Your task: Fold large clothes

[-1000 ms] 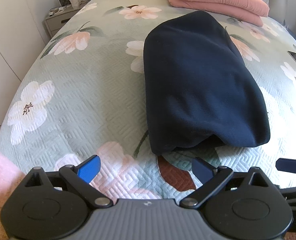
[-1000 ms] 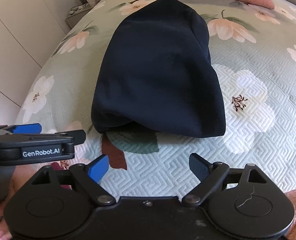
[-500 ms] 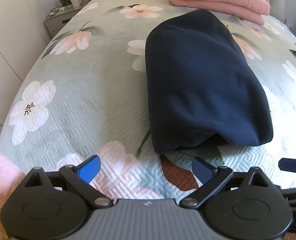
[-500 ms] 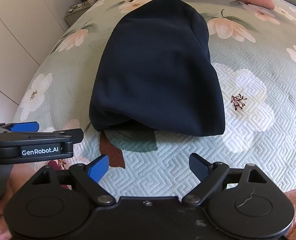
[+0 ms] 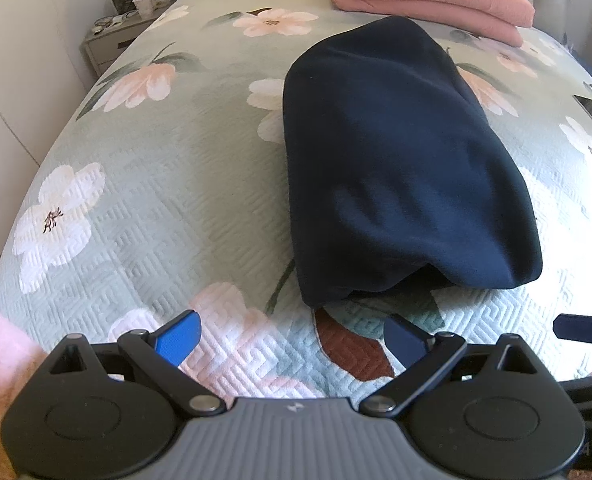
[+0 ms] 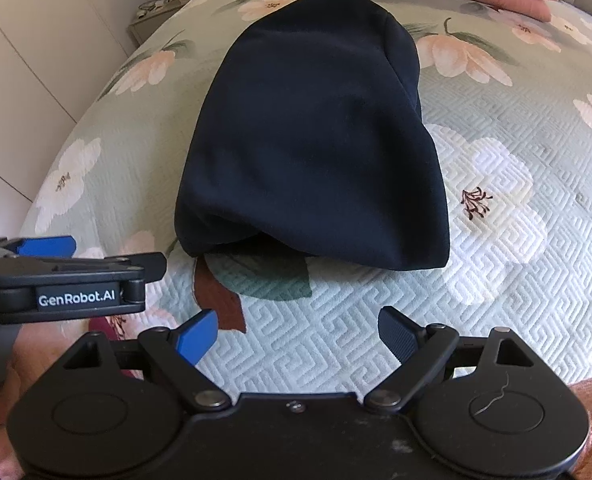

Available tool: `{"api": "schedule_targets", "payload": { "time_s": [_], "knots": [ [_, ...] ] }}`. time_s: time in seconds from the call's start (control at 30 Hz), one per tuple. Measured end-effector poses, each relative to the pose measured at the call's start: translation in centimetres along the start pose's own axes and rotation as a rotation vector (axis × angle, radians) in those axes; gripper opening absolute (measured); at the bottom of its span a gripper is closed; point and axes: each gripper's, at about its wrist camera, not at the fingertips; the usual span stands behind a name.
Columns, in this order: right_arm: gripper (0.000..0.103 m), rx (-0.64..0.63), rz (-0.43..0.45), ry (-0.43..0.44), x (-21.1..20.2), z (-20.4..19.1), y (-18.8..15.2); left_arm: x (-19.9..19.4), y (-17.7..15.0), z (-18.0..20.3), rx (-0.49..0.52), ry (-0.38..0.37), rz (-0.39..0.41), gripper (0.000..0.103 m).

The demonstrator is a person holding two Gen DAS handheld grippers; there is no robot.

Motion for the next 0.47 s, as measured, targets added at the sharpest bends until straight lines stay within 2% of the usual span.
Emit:
{"api": "schedule_targets", "payload": {
  "time_s": [0.47],
  "knots": [
    [0.103, -0.004, -0.003, -0.001, 0.08, -0.08, -0.04, 0.16, 0.00, 0.42, 0.035, 0.008, -0.004, 0.100]
  ]
}}
Point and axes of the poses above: each gripper's, at about its wrist camera, not at the fingertips, and x roughly the way its jaws point, z to its right, y to its top, and after that the axes turned 13 degrees about x, right-handed
